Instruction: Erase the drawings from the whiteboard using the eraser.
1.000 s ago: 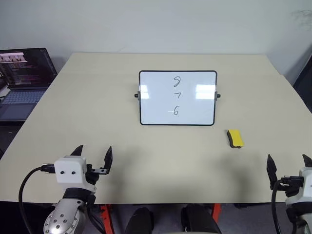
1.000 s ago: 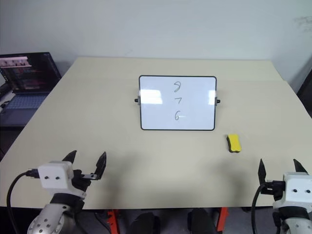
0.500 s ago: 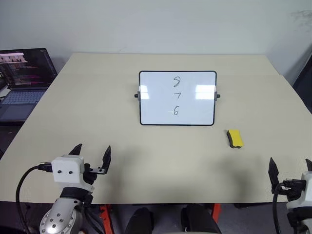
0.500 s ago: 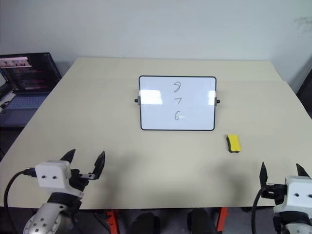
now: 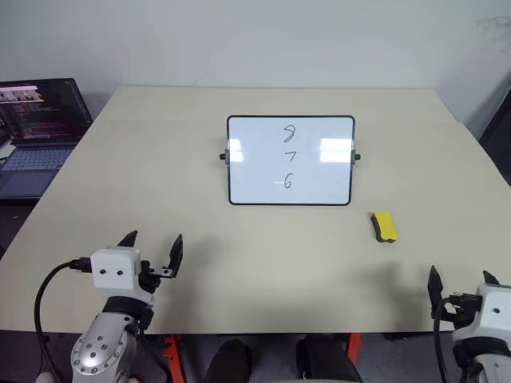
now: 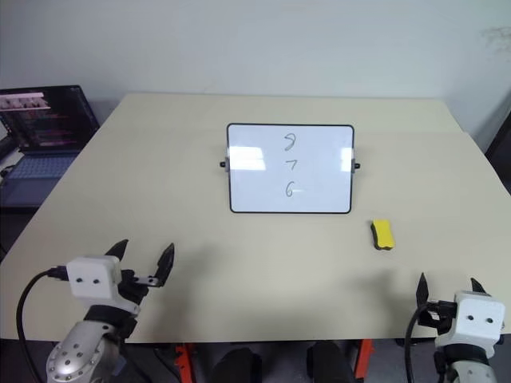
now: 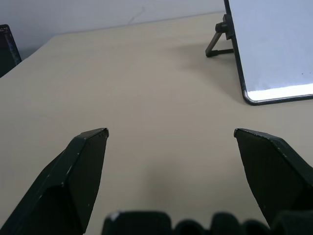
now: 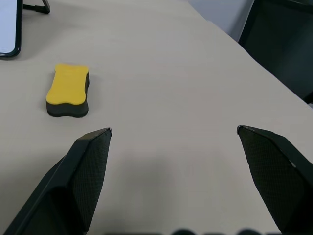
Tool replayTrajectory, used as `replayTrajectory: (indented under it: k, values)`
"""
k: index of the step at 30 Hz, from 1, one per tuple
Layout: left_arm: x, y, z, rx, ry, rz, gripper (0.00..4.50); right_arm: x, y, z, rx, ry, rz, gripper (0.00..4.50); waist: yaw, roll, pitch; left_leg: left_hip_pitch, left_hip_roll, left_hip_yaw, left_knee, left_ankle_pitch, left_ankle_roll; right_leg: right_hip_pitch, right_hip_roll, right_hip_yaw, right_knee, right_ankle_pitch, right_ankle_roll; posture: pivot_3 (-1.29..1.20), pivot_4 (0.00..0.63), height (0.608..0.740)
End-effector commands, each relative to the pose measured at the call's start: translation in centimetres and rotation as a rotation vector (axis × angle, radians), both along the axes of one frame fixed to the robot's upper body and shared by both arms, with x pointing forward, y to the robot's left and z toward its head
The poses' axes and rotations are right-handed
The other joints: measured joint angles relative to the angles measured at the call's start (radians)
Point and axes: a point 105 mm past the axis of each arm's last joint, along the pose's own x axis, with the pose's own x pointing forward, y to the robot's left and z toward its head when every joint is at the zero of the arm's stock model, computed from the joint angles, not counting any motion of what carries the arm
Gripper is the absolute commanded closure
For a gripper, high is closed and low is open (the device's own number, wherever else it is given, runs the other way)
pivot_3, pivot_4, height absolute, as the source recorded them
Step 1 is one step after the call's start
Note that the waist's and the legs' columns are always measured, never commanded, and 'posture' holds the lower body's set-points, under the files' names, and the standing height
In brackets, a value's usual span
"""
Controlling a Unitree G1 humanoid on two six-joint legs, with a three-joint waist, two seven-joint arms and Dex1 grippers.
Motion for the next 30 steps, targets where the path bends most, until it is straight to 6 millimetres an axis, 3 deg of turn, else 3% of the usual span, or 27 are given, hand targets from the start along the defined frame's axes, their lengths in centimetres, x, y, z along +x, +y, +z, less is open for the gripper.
replayTrajectory:
  k: [1, 8, 12, 16, 19, 21, 25, 30]
  values:
    - [0.4, -1.2, 0.1, -0.002, -0.010, -0.046, 0.00, 0.5, 0.3, 0.5, -0.026, -0.031, 0.014, 0.02, 0.000, 0.000, 0.000, 0.000, 0.000, 0.000, 0.000, 0.000, 0.000, 0.000, 0.000, 0.000, 0.000, 0.000, 0.000, 0.00, 0.150, 0.740]
    - [0.8, -5.9, -1.9, -0.149, 0.040, -0.194, 0.00, 1.0, 0.0, 0.2, -0.027, -0.030, 0.017, 0.02, 0.000, 0.000, 0.000, 0.000, 0.000, 0.000, 0.000, 0.000, 0.000, 0.000, 0.000, 0.000, 0.000, 0.000, 0.000, 0.00, 0.150, 0.740]
    - [0.6, -11.0, -2.4, -0.197, 0.058, -0.354, 0.00, 1.4, -0.1, 0.0, -0.024, -0.032, 0.022, 0.02, 0.000, 0.000, 0.000, 0.000, 0.000, 0.000, 0.000, 0.000, 0.000, 0.000, 0.000, 0.000, 0.000, 0.000, 0.000, 0.00, 0.150, 0.740]
    - [0.0, -14.7, -2.8, -0.214, 0.080, -0.452, 0.00, 1.8, -0.1, -0.3, -0.022, -0.033, 0.027, 0.02, 0.000, 0.001, 0.000, -0.001, 0.000, 0.000, 0.000, 0.000, 0.000, 0.000, 0.000, 0.000, 0.000, 0.000, 0.000, 0.00, 0.150, 0.740]
    - [4.2, -10.0, 1.0, -0.180, 0.058, -0.521, 0.00, 2.1, -0.1, -0.4, -0.023, -0.035, 0.030, 0.02, 0.003, 0.002, 0.001, 0.000, 0.000, -0.001, 0.000, 0.000, 0.000, 0.000, 0.001, -0.001, 0.003, 0.000, 0.000, 0.00, 0.150, 0.740]
    - [5.6, -8.2, 3.1, -0.171, 0.052, -0.552, 0.00, 2.1, -0.1, -0.4, -0.023, -0.035, 0.030, 0.02, 0.002, 0.003, 0.001, 0.000, 0.002, -0.003, 0.001, 0.001, 0.000, 0.000, 0.004, -0.004, 0.006, 0.000, -0.003, 0.00, 0.150, 0.740]
    - [5.8, -8.1, 4.7, -0.164, 0.091, -0.662, 0.00, 2.2, -0.1, -0.5, -0.024, -0.037, 0.027, 0.02, -0.006, 0.012, -0.005, 0.001, 0.002, -0.002, 0.000, 0.001, 0.000, 0.000, 0.004, -0.002, 0.004, 0.000, -0.005, 0.00, 0.150, 0.740]
    - [4.8, -9.0, 5.3, -0.166, 0.169, -0.826, 0.00, 2.2, -0.2, -0.5, -0.027, -0.036, 0.026, 0.02, -0.004, 0.008, -0.004, 0.000, -0.002, 0.000, 0.000, -0.001, -0.003, -0.001, 0.000, 0.000, 0.002, 0.001, -0.003, 0.00, 0.150, 0.740]
